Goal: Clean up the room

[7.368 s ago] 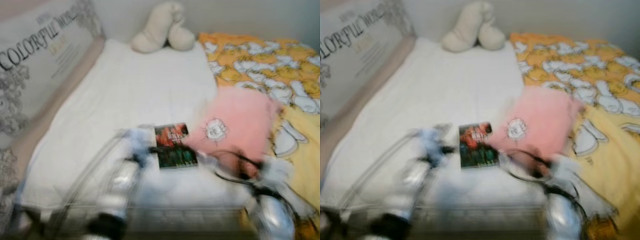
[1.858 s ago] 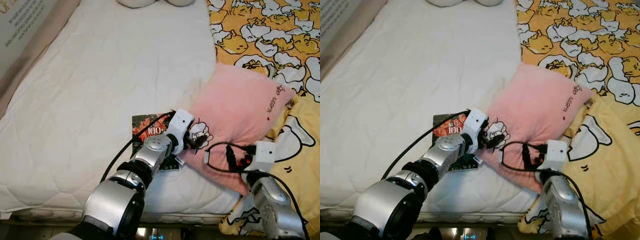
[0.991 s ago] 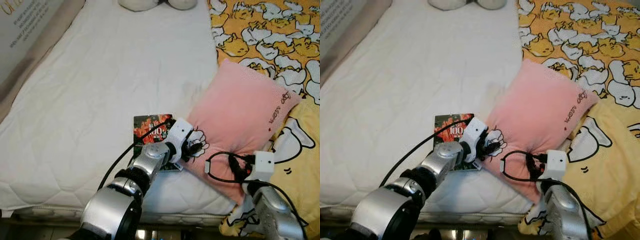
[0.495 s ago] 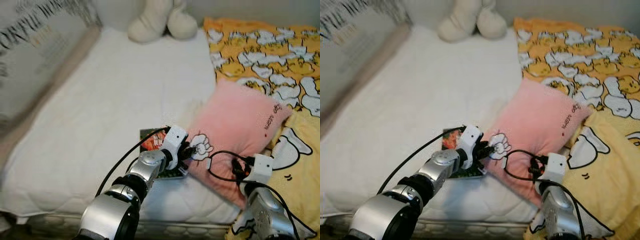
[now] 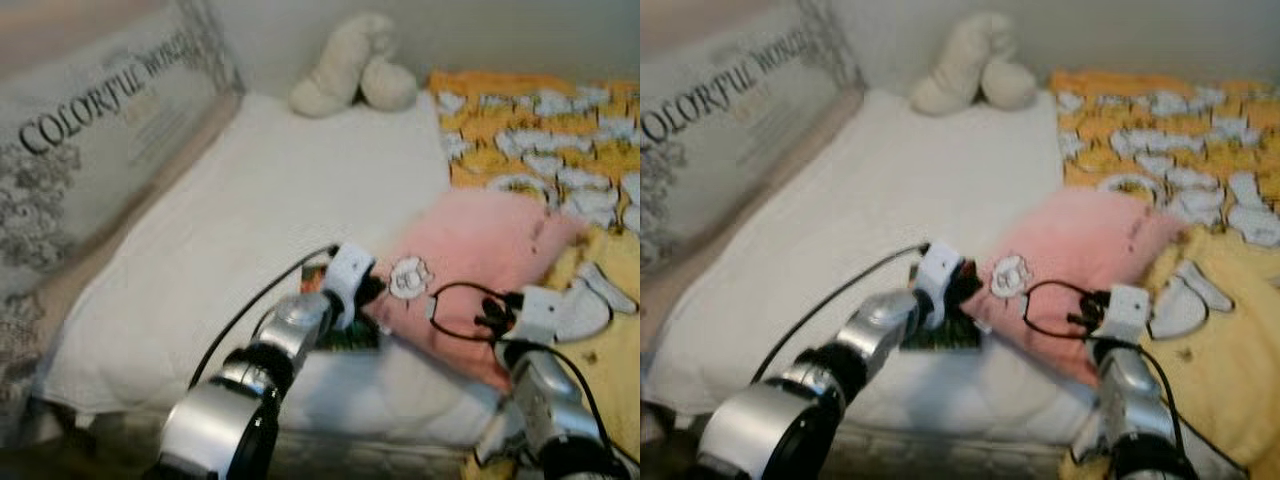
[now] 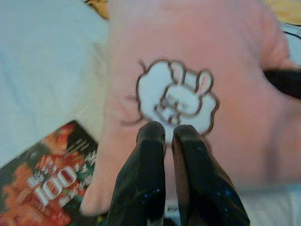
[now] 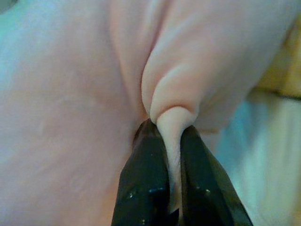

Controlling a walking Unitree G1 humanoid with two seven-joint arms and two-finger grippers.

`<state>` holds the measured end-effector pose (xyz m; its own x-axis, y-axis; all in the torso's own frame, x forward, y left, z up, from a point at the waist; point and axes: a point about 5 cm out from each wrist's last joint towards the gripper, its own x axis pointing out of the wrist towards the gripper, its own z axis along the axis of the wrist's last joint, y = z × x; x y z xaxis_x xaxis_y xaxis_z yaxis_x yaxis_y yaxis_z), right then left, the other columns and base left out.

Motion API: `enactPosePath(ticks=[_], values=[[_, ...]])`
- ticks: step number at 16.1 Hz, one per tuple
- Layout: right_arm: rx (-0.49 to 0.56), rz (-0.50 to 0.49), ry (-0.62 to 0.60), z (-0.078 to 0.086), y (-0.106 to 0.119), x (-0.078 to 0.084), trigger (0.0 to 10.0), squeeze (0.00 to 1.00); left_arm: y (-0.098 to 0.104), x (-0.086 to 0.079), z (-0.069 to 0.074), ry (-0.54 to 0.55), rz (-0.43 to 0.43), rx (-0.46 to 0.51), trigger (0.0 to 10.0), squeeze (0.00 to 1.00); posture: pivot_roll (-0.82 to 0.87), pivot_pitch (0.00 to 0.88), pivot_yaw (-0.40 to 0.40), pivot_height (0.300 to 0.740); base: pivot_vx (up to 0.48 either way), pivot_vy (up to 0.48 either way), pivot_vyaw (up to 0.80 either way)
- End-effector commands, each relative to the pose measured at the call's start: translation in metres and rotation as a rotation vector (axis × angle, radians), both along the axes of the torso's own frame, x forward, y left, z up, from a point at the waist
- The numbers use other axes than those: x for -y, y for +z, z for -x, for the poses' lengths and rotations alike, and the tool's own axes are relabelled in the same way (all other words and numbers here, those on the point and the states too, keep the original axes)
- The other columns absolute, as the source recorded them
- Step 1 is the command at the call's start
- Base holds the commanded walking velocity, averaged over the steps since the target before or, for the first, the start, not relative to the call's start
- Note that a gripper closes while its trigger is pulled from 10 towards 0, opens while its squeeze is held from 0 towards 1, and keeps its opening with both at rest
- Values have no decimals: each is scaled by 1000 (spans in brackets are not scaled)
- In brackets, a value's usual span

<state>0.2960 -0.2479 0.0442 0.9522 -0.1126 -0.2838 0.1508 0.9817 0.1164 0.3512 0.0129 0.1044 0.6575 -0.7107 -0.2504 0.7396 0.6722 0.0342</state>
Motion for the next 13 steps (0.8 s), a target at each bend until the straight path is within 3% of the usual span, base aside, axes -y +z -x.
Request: enactPosePath(ticks=[1, 2, 3, 5, 8, 10, 11, 12, 13], values=[[-22, 51, 45, 3, -3, -4, 0, 0, 7, -6, -5, 19, 4, 49, 10000, 0, -52, 0, 86, 732, 0, 0, 0], [-44, 137, 97, 8, -5, 0, 0, 0, 10, -12, -7, 25, 27, 74, 10000, 0, -49, 0, 82, 732, 0, 0, 0], [-60, 215, 132, 14, -1, 13, 0, 0, 12, -19, -8, 39, 51, 104, 10000, 0, -44, 0, 73, 732, 0, 0, 0], [-48, 361, 139, 20, 25, 54, 0, 0, 16, -26, -9, 58, 101, 136, 10000, 0, -39, 0, 60, 732, 0, 0, 0], [-64, 556, 135, 26, 67, 105, 0, 0, 5, -26, -1, 31, 81, 135, 10000, 0, -40, 0, 53, 732, 0, 0, 0], [-102, 616, 113, 26, 75, 120, 0, 0, -3, -21, 5, 25, 85, 92, 10000, 0, -49, 0, 53, 732, 0, 0, 0], [-125, 634, 122, 25, 75, 121, 0, 0, -6, -18, 7, 20, 85, 89, 10000, 0, -52, 0, 51, 732, 0, 0, 0], [-195, 635, 120, 27, 62, 119, 667, 0, -9, -14, 10, 11, 76, 79, 10000, 0, -52, 0, 49, 732, 0, 0, 0], [-233, 616, 98, 31, 47, 115, 10000, 0, -11, -13, 11, 8, 70, 78, 10000, 0, -54, 0, 47, 732, 0, 0, 0]])
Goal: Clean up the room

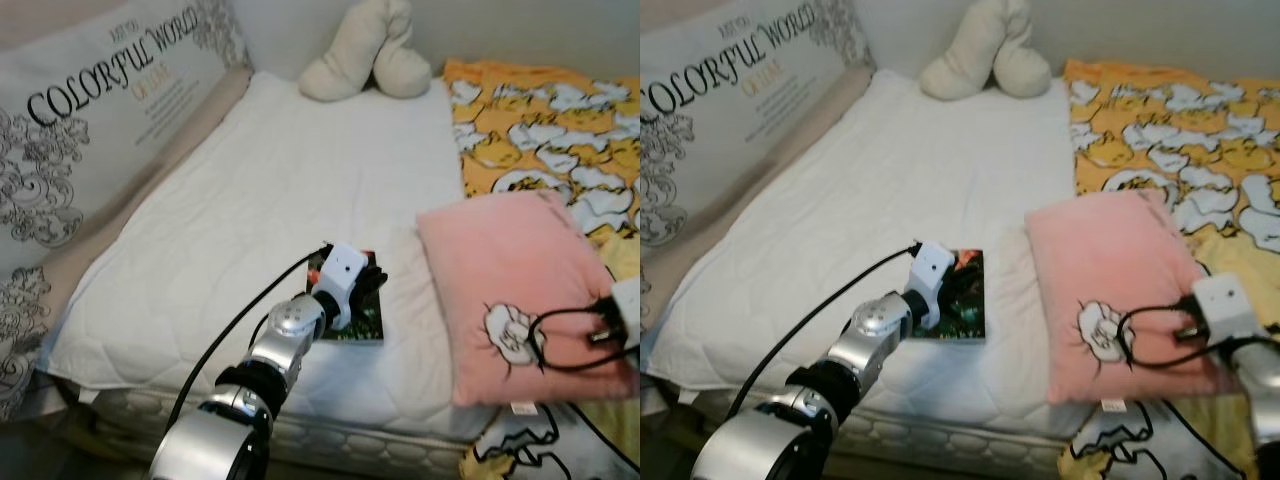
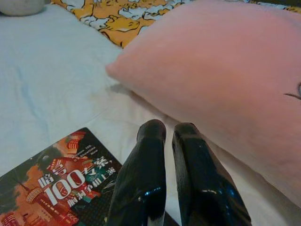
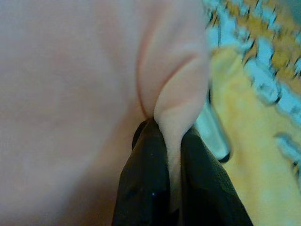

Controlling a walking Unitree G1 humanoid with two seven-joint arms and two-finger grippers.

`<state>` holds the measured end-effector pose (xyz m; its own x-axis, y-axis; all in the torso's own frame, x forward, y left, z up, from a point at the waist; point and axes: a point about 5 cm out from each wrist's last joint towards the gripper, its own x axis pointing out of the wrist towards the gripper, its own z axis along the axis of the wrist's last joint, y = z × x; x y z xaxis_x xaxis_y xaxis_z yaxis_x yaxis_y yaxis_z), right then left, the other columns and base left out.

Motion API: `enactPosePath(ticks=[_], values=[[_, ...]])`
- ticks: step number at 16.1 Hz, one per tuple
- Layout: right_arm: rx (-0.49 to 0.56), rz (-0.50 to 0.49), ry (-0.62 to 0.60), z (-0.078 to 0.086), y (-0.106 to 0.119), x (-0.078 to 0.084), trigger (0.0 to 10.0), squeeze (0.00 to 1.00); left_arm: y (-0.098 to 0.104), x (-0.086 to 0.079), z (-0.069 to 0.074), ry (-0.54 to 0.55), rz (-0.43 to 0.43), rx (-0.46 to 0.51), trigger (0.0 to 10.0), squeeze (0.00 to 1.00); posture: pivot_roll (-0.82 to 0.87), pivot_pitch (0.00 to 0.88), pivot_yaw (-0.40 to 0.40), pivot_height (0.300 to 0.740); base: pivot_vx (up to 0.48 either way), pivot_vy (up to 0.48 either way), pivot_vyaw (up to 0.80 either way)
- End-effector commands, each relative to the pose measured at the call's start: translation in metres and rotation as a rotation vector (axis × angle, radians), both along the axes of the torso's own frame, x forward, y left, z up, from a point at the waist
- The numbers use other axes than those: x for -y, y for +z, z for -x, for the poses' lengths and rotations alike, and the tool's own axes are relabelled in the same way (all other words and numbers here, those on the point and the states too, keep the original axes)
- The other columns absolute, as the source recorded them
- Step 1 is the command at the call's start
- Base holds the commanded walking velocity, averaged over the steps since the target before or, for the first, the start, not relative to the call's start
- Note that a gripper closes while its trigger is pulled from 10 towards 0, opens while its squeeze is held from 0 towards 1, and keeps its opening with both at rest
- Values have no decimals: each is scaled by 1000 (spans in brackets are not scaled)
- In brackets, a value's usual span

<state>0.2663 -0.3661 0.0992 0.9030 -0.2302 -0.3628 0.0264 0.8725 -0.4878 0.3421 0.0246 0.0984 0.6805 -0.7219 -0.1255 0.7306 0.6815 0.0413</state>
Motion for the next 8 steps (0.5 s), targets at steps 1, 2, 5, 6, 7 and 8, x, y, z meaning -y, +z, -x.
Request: enactPosePath(ticks=[1, 2, 5, 6, 7, 8], values=[[-42, -29, -28, 6, -19, -7, 10000, 384, -5, -2, 2, 3, -30, -7, 10000, 0, -50, 0, 45, 732, 0, 0, 0], [-40, -75, -49, 8, -26, -9, 10000, 1000, -5, -3, 1, 4, -33, -7, 10000, 0, -50, 0, 45, 732, 0, 0, 0], [77, -43, -124, 15, -12, 5, 10000, 1000, 5, -4, -3, 16, -2, 22, 10000, 0, -40, 0, 44, 732, 0, 0, 0], [124, 14, -160, 17, 0, 14, 10000, 1000, 6, -4, -3, 26, 46, 4, 10000, 0, -38, 0, 42, 732, 0, 0, 0], [281, -13, -192, 20, 16, 15, 10000, 1000, 5, -15, -6, 160, 107, 12, 10000, 0, -31, 0, 38, 732, 0, 0, 0], [393, -67, -139, 21, 19, -4, 10000, 1000, -2, -27, -3, 236, 112, 19, 10000, 0, -38, 0, 50, 732, 0, 0, 0]])
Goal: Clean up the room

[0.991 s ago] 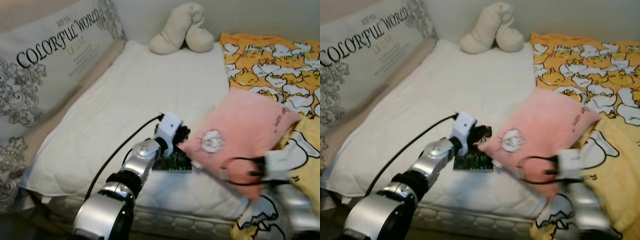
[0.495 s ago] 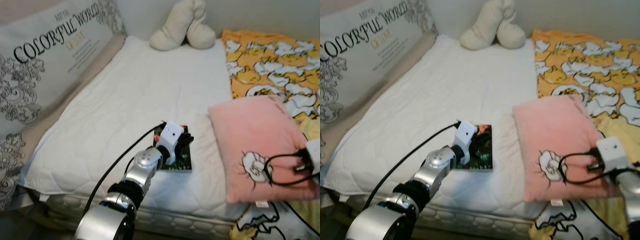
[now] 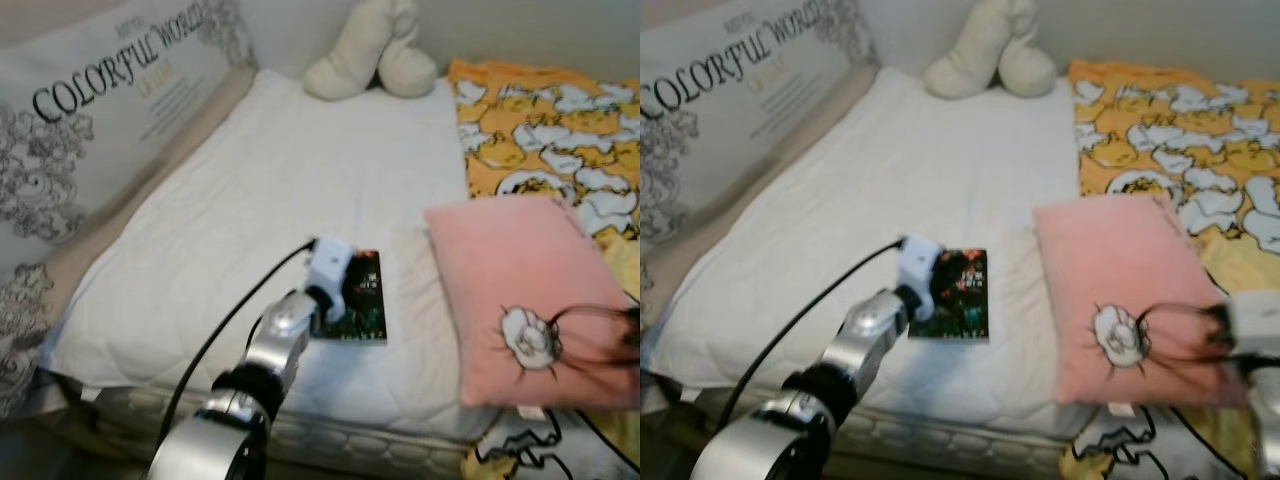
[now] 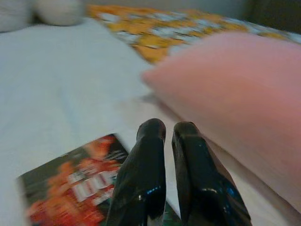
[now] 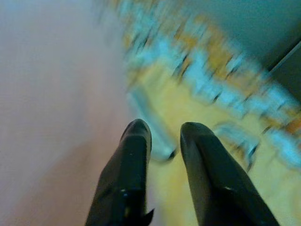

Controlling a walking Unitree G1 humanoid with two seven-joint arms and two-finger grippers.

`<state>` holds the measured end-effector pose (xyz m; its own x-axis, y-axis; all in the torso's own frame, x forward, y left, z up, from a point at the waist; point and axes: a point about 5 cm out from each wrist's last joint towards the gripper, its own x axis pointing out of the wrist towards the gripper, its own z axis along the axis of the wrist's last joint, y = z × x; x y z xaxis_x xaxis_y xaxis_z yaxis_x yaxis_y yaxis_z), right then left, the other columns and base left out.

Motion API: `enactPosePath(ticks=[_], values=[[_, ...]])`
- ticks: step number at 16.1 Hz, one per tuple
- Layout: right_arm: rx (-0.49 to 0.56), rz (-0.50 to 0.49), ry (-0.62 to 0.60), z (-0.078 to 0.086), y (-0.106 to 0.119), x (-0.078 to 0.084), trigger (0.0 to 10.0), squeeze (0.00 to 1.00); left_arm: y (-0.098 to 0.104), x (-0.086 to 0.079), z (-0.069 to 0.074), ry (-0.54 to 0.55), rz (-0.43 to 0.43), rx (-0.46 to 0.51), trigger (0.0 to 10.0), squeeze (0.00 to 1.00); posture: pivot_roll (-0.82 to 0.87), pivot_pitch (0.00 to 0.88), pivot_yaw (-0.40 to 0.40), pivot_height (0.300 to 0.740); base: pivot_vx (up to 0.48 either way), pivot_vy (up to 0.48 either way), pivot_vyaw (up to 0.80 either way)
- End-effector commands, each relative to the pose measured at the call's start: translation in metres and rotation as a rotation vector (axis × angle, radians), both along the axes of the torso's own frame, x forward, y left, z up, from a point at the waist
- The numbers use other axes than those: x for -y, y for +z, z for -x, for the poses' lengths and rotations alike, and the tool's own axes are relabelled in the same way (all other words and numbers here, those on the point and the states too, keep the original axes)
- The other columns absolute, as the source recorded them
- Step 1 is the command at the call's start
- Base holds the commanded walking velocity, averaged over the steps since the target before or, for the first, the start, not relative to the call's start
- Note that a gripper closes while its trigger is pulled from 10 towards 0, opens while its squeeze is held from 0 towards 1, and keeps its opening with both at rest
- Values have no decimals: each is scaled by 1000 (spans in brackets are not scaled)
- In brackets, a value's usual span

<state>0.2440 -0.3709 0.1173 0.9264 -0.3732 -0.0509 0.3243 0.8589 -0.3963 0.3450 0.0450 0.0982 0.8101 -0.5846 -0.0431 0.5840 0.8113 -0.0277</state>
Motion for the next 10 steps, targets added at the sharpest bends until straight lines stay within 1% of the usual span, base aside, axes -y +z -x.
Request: enactPosePath(ticks=[1, 2, 3, 4, 5, 6, 7, 8, 9, 10], values=[[79, -49, 42, 0, 1, -14, 10000, 1000, -4, -8, 2, 46, 6, 4, 10000, 0, -39, 0, 49, 732, 0, 0, 0], [138, -117, 62, 2, -3, -23, 10000, 1000, -10, -10, 7, 48, -1, 2, 10000, 0, -34, 0, 45, 732, 0, 0, 0], [233, -233, 46, 9, -9, -37, 10000, 1000, -15, -14, 14, 77, -35, 26, 10000, 0, -27, 0, 44, 732, 0, 0, 0], [264, -292, 33, 15, -15, -48, 10000, 1000, -16, -18, 16, 112, -48, 37, 10000, 0, -20, 0, 34, 732, 0, 0, 0], [272, -325, 26, 22, -21, -59, 10000, 1000, -13, -27, 18, 163, -13, 46, 10000, 0, -20, 0, 33, 732, 0, 0, 0], [263, -328, 14, 27, -25, -66, 10000, 1000, -10, -34, 19, 201, 11, 70, 10000, 1000, -22, 0, 30, 732, 0, 0, 0], [209, -310, 10, 38, -39, -90, 10000, 1000, -6, -49, 24, 272, 39, 83, 10000, 1000, -14, 0, 23, 732, 0, 0, 0], [183, -290, 30, 43, -45, -108, 10000, 1000, -5, -54, 27, 301, 61, 85, 10000, 1000, -8, 0, 23, 732, 0, 0, 0], [177, -293, 52, 38, -48, -123, 10000, 0, -6, -53, 26, 316, 57, 91, 10000, 1000, -8, 0, 23, 732, 0, 0, 0], [182, -286, 49, 32, -46, -125, 10000, 0, -6, -51, 24, 322, 72, 79, 10000, 1000, -13, 0, 22, 732, 0, 0, 0]])
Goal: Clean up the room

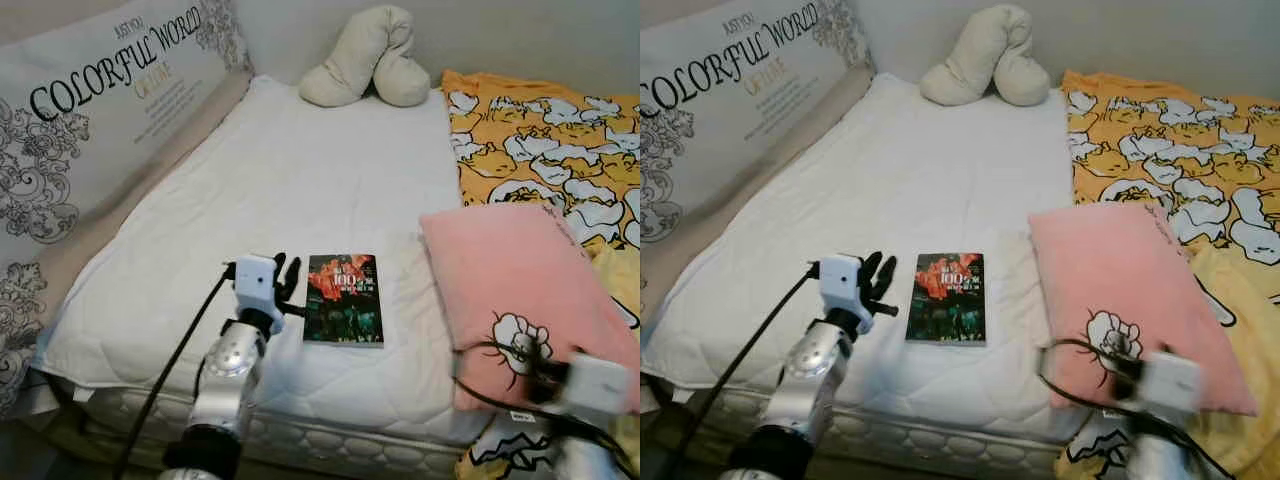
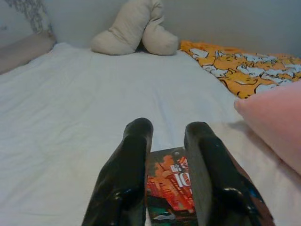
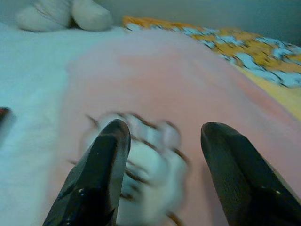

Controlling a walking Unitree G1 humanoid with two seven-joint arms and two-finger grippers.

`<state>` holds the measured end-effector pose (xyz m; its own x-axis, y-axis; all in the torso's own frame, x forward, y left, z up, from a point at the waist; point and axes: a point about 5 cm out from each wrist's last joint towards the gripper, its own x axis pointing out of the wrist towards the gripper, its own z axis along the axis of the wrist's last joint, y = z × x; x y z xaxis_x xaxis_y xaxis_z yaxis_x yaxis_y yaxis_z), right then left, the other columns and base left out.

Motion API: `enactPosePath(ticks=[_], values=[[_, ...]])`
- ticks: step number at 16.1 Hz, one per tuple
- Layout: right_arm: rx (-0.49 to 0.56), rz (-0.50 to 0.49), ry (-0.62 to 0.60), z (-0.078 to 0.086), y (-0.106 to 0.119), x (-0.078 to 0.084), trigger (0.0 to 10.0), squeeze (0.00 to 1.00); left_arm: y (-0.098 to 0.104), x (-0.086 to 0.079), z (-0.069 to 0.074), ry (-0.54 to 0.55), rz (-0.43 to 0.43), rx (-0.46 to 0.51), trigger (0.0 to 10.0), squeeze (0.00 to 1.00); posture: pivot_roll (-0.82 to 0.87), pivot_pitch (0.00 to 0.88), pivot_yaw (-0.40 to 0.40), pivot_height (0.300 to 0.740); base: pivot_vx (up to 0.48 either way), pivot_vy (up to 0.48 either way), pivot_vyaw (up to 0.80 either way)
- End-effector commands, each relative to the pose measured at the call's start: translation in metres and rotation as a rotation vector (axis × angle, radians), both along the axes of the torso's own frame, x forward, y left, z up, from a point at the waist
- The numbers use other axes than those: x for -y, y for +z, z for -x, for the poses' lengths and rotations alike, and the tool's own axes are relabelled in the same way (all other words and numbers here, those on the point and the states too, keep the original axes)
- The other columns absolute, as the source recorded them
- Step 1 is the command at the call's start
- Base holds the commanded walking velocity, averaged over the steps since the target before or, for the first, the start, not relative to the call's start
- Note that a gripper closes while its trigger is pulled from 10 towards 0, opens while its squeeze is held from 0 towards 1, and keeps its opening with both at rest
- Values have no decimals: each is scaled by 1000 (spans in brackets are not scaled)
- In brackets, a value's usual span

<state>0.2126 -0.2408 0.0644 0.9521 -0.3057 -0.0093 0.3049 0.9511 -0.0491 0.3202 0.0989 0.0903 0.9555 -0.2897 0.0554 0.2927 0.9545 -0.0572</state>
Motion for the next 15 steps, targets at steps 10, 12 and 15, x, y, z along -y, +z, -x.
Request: enactPosePath(ticks=[10, 12, 15], values=[[104, 61, 78, -39, 39, -18, 10000, 0, 11, 19, -5, -63, 5, 17, 10000, 1000, -21, 0, 27, 732, 0, -378, 0], [97, 61, 77, -36, 39, -18, 10000, 0, 9, 18, -3, -64, 16, 1, 10000, 1000, -26, 0, 28, 732, 0, -472, 0], [85, 68, 76, -33, 38, -18, 10000, 0, 8, 19, -4, -71, 18, -4, 10000, 1000, -30, 0, 30, 732, 0, -472, 0]])
